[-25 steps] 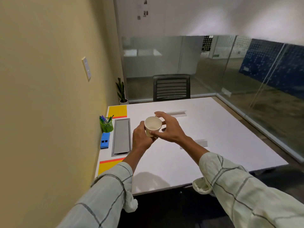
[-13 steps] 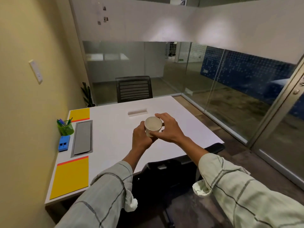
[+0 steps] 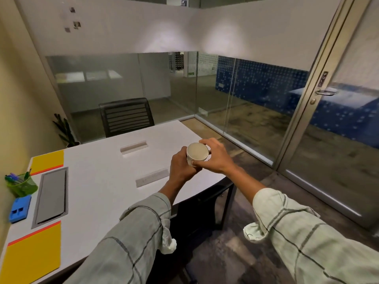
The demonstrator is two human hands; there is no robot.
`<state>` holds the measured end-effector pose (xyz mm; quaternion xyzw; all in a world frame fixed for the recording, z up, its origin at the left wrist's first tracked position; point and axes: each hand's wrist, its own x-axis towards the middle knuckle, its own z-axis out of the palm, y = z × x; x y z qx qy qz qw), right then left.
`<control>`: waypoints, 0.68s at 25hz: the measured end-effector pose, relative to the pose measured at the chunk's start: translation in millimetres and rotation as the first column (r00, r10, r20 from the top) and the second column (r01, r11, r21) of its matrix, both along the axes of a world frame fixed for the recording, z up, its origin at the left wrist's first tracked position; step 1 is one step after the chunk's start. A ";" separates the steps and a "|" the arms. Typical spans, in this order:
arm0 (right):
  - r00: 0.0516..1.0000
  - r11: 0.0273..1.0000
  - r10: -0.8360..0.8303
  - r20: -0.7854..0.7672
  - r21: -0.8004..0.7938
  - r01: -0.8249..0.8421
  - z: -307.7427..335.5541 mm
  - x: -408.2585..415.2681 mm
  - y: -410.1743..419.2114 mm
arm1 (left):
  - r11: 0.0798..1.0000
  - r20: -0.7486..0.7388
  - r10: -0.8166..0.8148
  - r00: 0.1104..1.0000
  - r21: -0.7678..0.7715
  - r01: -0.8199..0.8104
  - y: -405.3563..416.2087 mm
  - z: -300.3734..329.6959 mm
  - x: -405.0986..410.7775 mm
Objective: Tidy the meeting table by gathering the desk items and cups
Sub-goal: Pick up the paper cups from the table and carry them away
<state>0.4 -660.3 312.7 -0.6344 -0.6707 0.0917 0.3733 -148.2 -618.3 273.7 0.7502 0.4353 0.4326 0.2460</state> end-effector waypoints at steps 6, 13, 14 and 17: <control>0.996 0.997 -0.076 -0.050 -0.029 0.075 -10.8 78.3 31.9 | 0.996 -0.011 -0.095 0.995 0.002 0.095 41.2 -16.3 77.4; 0.982 1.000 -0.031 -0.187 -0.008 0.030 -18.5 168.4 114.8 | 0.996 -0.012 -0.021 1.000 -0.084 0.020 141.7 -54.4 150.9; 0.976 1.000 -0.029 -0.217 -0.008 0.028 -18.4 184.2 127.4 | 0.994 -0.022 -0.006 1.000 -0.107 0.003 154.5 -59.7 158.4; 0.964 0.999 -0.047 -0.261 -0.007 0.046 -15.7 230.2 165.7 | 0.982 -0.011 0.078 0.997 -0.173 -0.079 186.4 -68.1 176.9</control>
